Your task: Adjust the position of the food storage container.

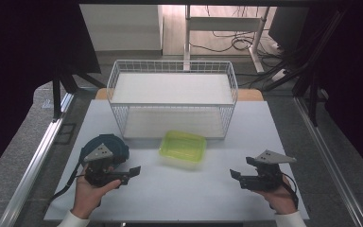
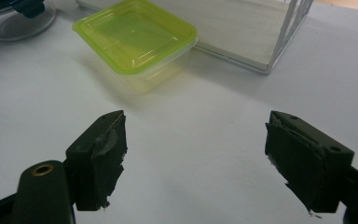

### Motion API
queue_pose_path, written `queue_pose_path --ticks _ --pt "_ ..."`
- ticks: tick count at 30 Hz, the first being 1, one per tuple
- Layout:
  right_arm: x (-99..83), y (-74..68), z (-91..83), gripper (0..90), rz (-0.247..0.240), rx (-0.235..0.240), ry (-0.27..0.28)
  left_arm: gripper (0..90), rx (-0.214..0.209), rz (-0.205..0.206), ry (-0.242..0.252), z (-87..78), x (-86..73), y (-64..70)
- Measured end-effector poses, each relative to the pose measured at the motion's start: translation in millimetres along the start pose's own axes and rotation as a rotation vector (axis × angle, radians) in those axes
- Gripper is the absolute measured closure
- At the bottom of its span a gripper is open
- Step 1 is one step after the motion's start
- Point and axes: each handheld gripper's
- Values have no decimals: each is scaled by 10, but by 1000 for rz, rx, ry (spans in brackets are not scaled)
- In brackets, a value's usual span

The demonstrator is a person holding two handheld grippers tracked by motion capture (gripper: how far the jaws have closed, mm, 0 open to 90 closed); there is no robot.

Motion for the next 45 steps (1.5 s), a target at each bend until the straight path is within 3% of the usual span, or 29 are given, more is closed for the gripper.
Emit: queue_pose_path --ticks 7,9,17,22,28,40,41,45 --pt "-13 29 1 216 24 -9 -11 258 0 3 -31 -31 40 -17" --pt "-14 32 9 217 23 -7 -15 266 20 22 -45 -70 69 -26" --pt "-5 -14 63 215 2 -8 -39 265 63 30 -61 -128 211 -193" --pt "-16 3 41 216 15 -16 -39 283 86 36 -76 -168 269 -290" --pt "-15 12 45 220 11 -20 -40 311 124 26 -70 -262 398 -553" --pt "-41 52 77 221 17 -35 -59 356 139 -25 -72 -292 512 -903" --pt "-41 54 77 221 19 -36 -59 380 163 -25 -80 -301 511 -973" --pt "-39 54 78 221 22 -38 -63 422 191 -29 -94 -313 506 -1111"
Point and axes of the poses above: each handheld gripper's, and its own axes: z roughly forward along the jaws, x roughly out of its top, y roughly to its right
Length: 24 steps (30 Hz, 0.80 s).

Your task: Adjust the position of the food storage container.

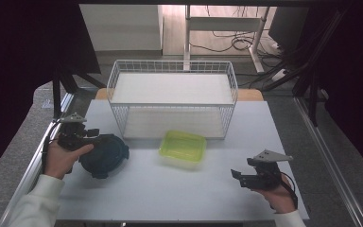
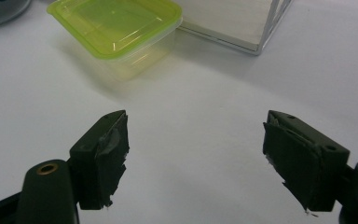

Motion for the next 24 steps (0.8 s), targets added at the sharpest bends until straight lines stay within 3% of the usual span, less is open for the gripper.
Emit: queue_pose_path --ticks 8,16,19,20,24 --pt "0 9 10 223 7 -13 -13 489 31 -19 -25 35 -5 -275" --pt "-12 4 45 223 5 -16 -29 702 53 -53 -63 134 -12 -588" --pt "-19 11 52 223 6 -22 -34 778 76 -49 -85 171 -27 -640" --pt "-20 11 54 223 8 -24 -36 803 89 -37 -107 205 -58 -687" --pt "-24 7 69 223 5 -31 -46 869 94 -52 -129 249 -152 -793"
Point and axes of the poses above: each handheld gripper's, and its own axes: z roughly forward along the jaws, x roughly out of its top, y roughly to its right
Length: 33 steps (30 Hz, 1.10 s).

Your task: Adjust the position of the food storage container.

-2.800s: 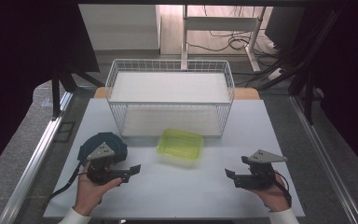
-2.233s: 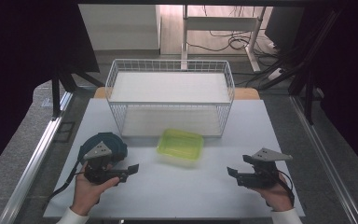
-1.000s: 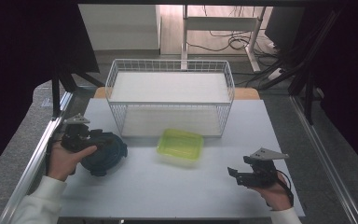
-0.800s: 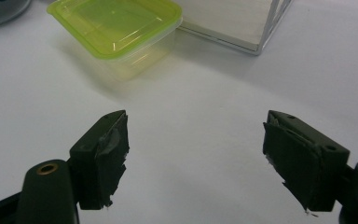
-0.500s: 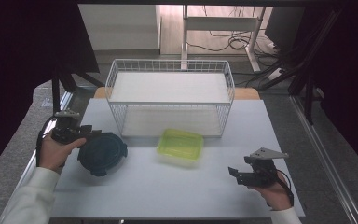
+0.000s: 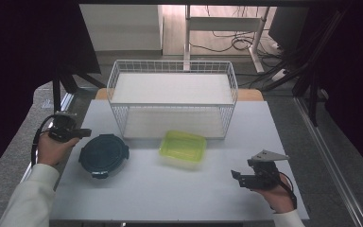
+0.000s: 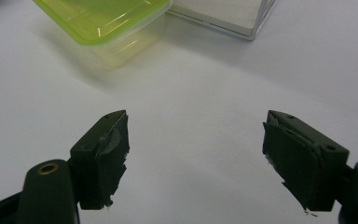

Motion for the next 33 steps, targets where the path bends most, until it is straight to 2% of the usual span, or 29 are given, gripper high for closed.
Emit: queue_pose_path --ticks 4,8,10,19,20,27,33 --pt "-6 -1 19 223 -2 0 -6 897 7 -8 -26 54 -78 -84" --pt "-10 -7 29 223 -4 0 -10 900 -6 12 -58 114 -103 -99" --pt "-10 -7 31 223 -4 0 -11 900 -7 35 -75 140 -87 -83" --pt "-8 3 19 224 -5 -1 -8 900 -32 74 -98 212 -31 -11" --pt "-9 4 19 224 -5 -1 -8 900 -27 89 -104 231 -27 16" --pt "1 2 13 224 -5 -1 -7 900 -12 98 -115 266 -14 54" --pt "7 4 12 224 -4 1 -7 900 -29 123 -118 290 -24 128"
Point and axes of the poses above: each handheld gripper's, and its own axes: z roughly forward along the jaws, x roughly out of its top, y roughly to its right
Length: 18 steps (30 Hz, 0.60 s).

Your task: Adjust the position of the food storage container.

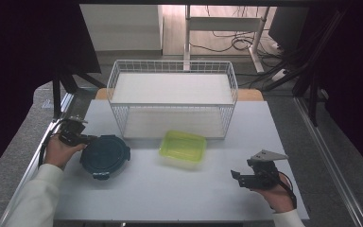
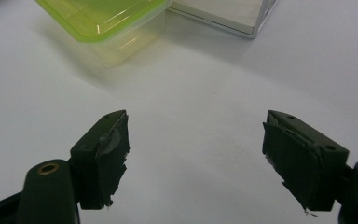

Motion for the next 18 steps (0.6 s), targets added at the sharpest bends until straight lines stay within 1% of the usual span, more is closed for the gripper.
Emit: queue_pose_path --ticks 5,8,9,10,13,14,15,16,17,18 --pt "2 -9 6 224 0 2 -1 900 -21 36 -14 7 12 133" --pt "6 -19 9 224 -4 4 -2 900 -31 55 -11 15 5 229" --pt "8 -23 10 224 -5 4 -2 900 -31 55 -11 15 5 229" --pt "9 -25 10 224 -6 4 -5 900 -25 69 -9 16 3 300" --pt "11 -34 15 224 -6 5 -4 900 -41 87 -10 24 -2 395" --pt "11 -34 15 224 -6 5 -4 900 -41 87 -10 24 -2 395" --pt "14 -42 9 224 -10 7 -3 900 -50 98 -10 27 -11 456" --pt "14 -42 9 224 -10 7 -3 900 -50 98 -10 27 -11 456" --pt "19 -49 0 224 -12 7 -2 900 -42 120 -16 28 -22 525" --pt "20 -50 -2 224 -13 7 1 900 -36 132 -20 29 -28 558"
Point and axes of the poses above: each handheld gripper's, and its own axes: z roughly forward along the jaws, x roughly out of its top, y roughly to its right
